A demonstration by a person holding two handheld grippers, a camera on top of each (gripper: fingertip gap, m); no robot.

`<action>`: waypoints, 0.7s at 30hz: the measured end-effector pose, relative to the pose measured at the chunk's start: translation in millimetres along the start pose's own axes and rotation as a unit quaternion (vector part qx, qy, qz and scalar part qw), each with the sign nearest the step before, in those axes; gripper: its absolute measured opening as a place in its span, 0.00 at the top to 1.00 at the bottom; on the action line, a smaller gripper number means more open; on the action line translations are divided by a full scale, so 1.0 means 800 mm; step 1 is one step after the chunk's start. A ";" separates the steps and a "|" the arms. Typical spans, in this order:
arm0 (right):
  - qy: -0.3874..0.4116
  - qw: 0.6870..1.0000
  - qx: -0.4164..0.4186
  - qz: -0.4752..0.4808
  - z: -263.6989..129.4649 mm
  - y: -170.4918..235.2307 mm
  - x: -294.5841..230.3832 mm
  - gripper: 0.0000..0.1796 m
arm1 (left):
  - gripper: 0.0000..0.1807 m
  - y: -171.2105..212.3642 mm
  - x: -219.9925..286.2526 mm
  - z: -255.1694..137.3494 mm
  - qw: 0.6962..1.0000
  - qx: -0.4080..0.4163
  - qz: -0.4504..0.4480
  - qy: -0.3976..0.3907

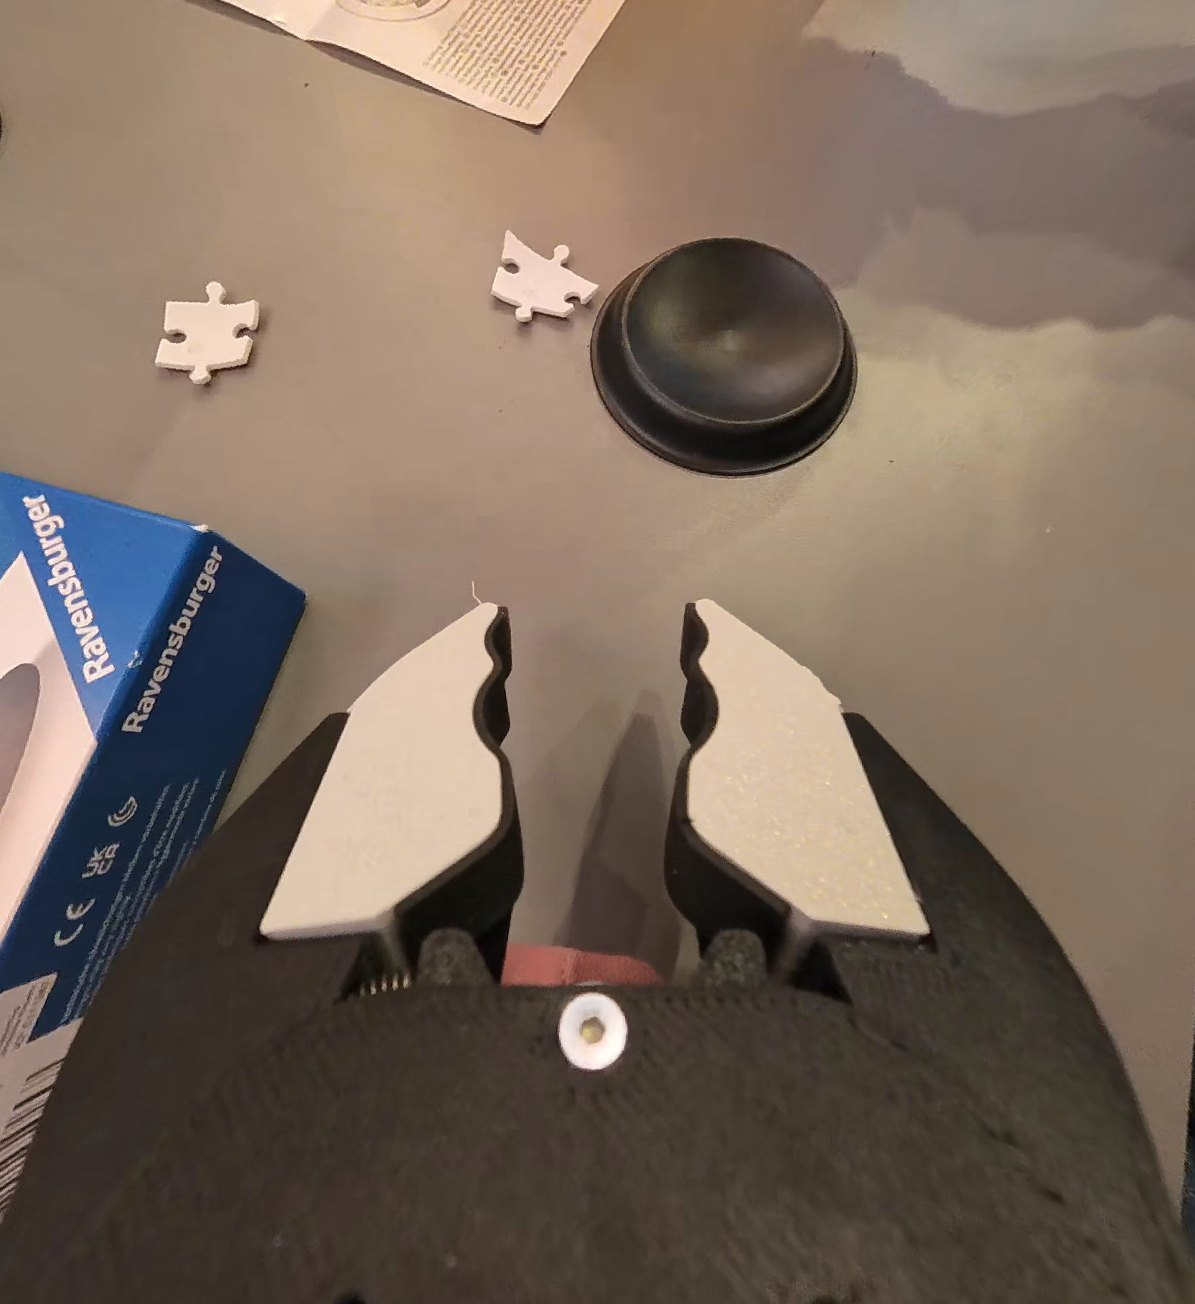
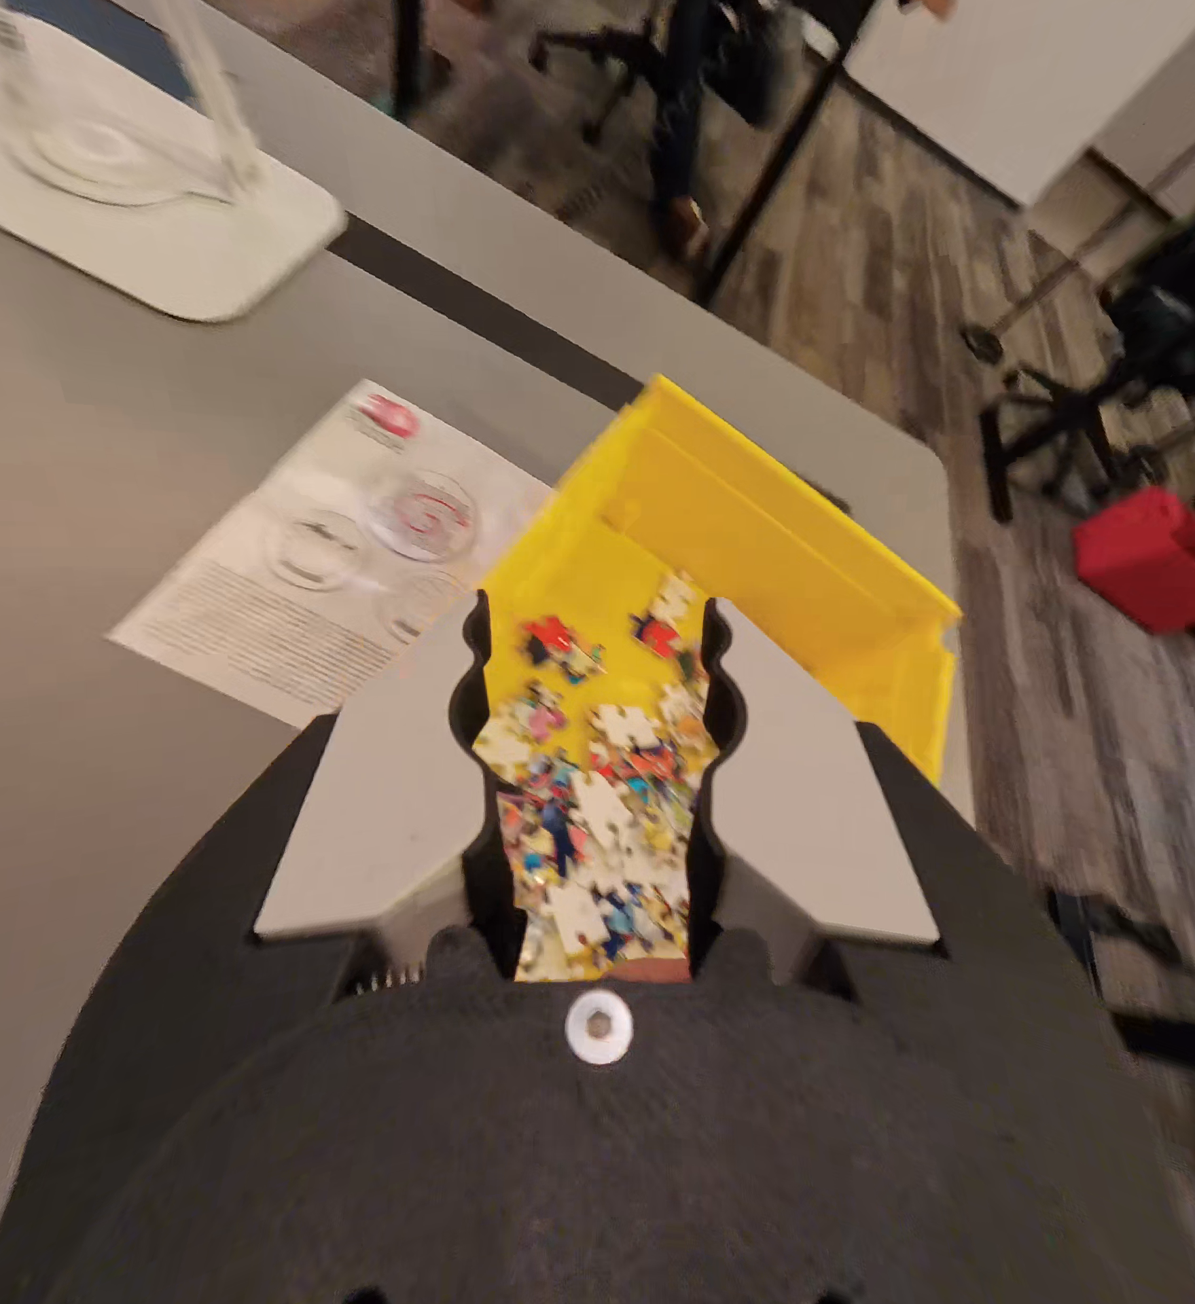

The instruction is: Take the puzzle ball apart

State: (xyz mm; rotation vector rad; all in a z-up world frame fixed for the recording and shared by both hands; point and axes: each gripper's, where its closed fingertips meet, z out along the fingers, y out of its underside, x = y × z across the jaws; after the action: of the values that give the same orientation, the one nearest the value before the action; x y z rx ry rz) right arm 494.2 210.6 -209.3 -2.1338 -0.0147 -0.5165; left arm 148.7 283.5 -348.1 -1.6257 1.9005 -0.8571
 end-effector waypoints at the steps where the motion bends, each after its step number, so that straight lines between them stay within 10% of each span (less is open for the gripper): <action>1: -0.038 0.999 0.014 -0.016 0.001 -0.013 -0.033 0.69 | 0.75 0.000 -0.001 0.000 1.000 -0.001 -0.001 -0.001; 5: -0.266 0.961 0.005 -0.078 0.010 -0.029 -0.218 0.67 | 0.75 0.000 0.000 0.003 1.000 -0.002 -0.001 0.001; 9: -0.332 0.931 -0.067 -0.138 0.050 0.010 -0.313 0.69 | 0.75 0.001 0.001 0.002 1.000 -0.003 0.001 0.003; 21: -0.339 0.929 -0.085 -0.119 0.070 0.028 -0.323 0.84 | 0.75 0.000 0.000 -0.007 1.000 0.008 -0.002 0.000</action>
State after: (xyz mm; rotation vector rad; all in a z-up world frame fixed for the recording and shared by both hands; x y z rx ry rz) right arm 282.6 288.3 -349.9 -2.3962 -0.6444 0.1157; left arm 144.7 284.4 -344.2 -1.6210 1.8854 -0.8721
